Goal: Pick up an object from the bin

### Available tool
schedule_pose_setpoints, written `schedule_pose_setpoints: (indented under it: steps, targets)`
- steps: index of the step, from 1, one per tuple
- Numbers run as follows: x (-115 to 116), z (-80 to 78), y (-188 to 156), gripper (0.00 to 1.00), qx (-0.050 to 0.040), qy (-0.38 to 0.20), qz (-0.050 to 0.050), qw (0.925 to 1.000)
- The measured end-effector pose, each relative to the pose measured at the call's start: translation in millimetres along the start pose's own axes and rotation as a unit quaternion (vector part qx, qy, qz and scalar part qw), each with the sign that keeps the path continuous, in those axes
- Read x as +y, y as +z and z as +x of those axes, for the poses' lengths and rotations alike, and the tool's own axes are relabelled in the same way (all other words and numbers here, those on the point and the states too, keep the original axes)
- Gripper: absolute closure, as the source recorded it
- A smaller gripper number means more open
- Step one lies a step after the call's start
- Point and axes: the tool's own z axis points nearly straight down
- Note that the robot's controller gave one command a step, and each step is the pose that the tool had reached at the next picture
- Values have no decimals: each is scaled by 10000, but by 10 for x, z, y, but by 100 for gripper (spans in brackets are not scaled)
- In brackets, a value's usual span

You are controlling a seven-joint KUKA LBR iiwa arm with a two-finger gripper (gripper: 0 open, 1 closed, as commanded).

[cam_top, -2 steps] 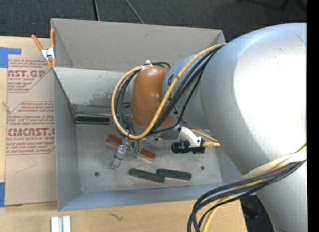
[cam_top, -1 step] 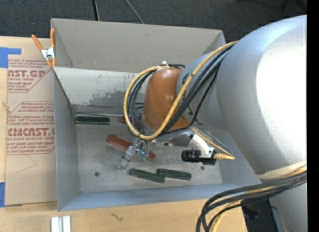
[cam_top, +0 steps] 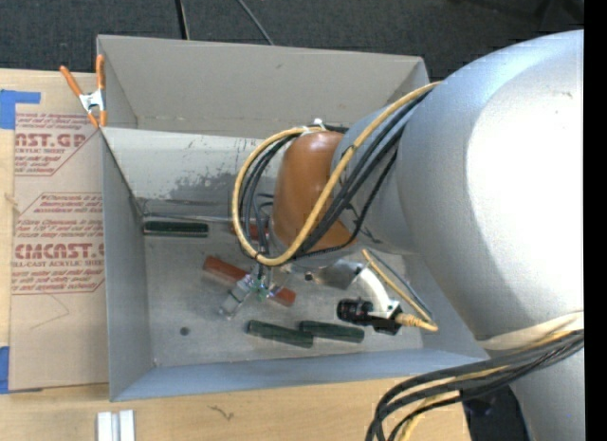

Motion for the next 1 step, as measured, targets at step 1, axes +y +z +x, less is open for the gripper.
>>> schedule_pose_setpoints:
  steps: [1]
  targets:
    - [-107, 83, 312, 0, -1, 402, 16, 9992]
